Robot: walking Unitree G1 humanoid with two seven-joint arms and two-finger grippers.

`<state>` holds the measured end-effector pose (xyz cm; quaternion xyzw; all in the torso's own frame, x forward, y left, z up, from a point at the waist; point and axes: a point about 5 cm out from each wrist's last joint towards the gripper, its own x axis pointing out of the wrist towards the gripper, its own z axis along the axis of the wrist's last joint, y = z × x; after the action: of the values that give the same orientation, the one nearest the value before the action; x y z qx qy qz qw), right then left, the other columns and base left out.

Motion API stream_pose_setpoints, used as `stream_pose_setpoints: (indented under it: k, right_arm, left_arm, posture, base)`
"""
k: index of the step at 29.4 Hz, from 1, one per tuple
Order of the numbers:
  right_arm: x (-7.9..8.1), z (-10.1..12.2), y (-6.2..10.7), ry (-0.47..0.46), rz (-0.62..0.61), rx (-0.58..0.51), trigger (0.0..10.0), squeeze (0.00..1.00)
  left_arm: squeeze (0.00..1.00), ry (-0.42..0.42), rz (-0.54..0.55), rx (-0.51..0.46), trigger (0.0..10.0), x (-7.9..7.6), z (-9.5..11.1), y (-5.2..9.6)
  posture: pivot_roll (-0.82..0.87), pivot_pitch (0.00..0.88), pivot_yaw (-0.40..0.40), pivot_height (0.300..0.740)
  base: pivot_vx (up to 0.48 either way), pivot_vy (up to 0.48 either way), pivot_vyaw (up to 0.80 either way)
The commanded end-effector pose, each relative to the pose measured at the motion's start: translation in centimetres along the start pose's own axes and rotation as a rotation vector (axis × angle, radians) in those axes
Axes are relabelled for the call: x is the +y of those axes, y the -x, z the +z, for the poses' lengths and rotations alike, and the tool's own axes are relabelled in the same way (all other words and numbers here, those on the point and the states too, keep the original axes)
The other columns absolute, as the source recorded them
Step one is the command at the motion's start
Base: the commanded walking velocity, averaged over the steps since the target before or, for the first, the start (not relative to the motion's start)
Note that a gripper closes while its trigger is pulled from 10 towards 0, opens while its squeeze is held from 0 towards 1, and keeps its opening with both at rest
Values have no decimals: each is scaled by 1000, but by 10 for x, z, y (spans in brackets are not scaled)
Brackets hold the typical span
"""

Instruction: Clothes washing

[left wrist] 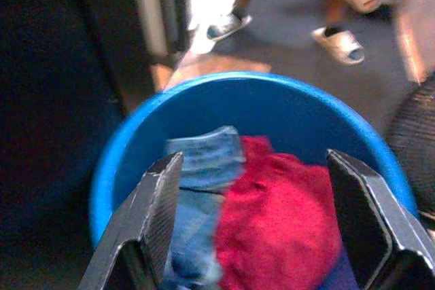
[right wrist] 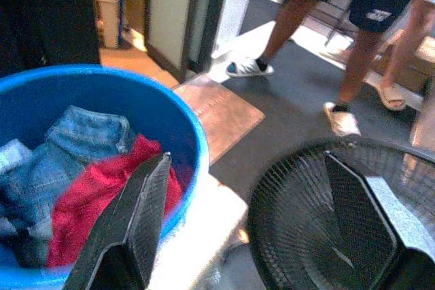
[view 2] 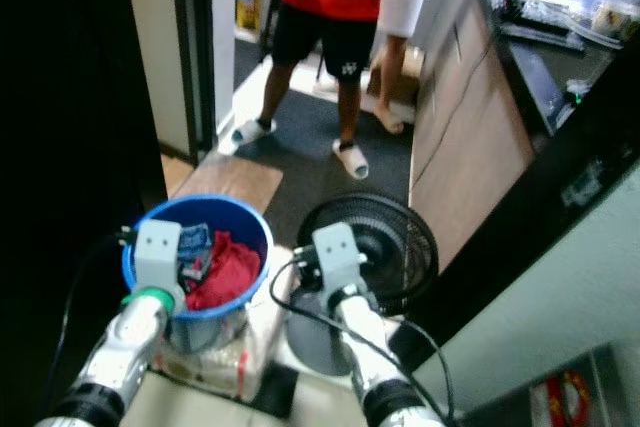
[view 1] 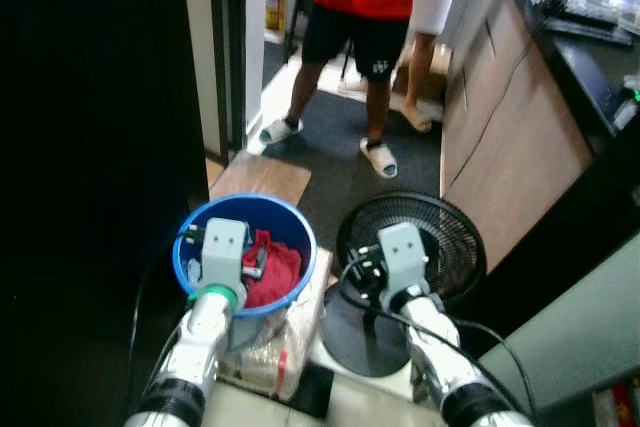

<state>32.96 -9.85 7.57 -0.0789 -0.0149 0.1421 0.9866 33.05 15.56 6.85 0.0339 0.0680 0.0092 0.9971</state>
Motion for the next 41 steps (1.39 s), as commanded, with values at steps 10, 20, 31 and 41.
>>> stream_pose_setpoints:
  k: [10, 20, 31, 41]
  right_arm:
    - [-13, -6, 4, -2, -32, 30, 10000, 0]
    - [-40, -30, 19, -179, -201, 136, 10000, 0]
    - [-27, -38, 27, -222, -222, 134, 10000, 0]
    - [-16, -31, 22, -70, -113, 114, 10000, 0]
  left_arm:
    - [0, 8, -14, 27, 10000, -8, -6, 2]
    - [0, -159, -197, 129, 10000, -13, -34, 14]
    - [0, -203, -237, 127, 10000, -2, -27, 10]
    - [0, -147, -182, 141, 10000, -4, -35, 16]
  posture:
    - [99, 0, -57, 740]
    - [86, 0, 40, 740]
    - [58, 0, 123, 740]
    - [82, 0, 52, 740]
  base:
    - [186, 0, 0]
    - [0, 0, 0]
    - [0, 0, 0]
    - [0, 0, 0]
